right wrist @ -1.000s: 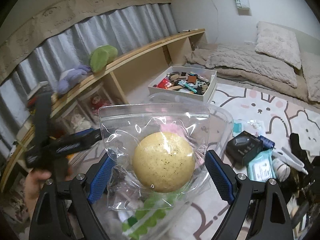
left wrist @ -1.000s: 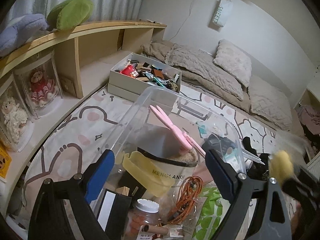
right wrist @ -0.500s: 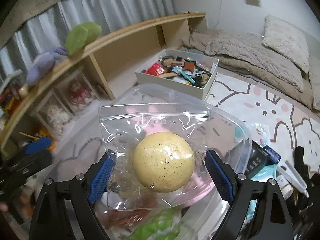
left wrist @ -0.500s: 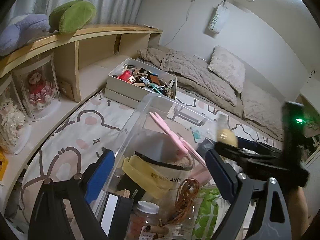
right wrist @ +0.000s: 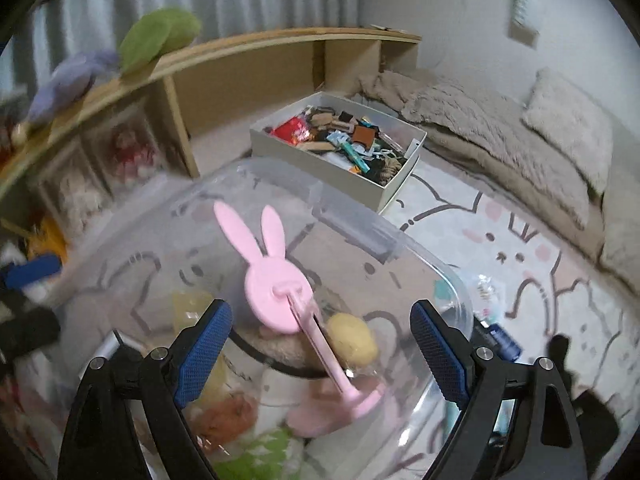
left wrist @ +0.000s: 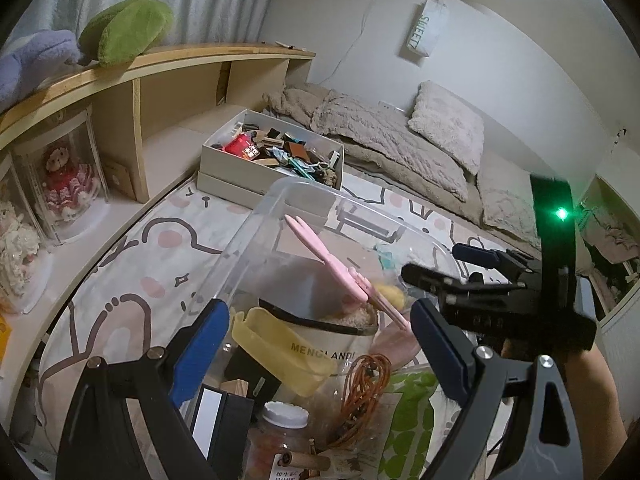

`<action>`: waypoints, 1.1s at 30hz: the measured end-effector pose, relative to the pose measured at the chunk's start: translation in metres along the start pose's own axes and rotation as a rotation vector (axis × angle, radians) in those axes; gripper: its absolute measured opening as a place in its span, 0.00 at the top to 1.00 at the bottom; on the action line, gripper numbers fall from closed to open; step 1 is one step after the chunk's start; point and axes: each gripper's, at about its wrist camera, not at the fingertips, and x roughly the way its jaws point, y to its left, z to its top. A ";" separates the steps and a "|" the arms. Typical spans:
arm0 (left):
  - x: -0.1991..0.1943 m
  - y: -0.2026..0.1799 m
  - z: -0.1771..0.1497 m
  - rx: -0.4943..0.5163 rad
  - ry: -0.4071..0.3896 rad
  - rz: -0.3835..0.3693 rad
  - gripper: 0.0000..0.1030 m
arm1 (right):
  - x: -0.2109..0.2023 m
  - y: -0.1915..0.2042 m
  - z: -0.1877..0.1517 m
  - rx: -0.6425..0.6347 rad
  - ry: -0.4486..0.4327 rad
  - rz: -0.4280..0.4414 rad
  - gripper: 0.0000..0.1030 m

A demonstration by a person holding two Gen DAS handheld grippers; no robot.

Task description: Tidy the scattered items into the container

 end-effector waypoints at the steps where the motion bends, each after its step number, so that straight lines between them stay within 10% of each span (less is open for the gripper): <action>1: 0.000 0.000 0.000 -0.001 -0.001 -0.001 0.10 | 0.001 0.002 -0.001 -0.019 0.005 -0.010 0.12; 33: 0.002 -0.033 -0.008 0.105 0.009 0.050 0.00 | -0.067 -0.031 -0.045 0.154 -0.188 0.057 0.00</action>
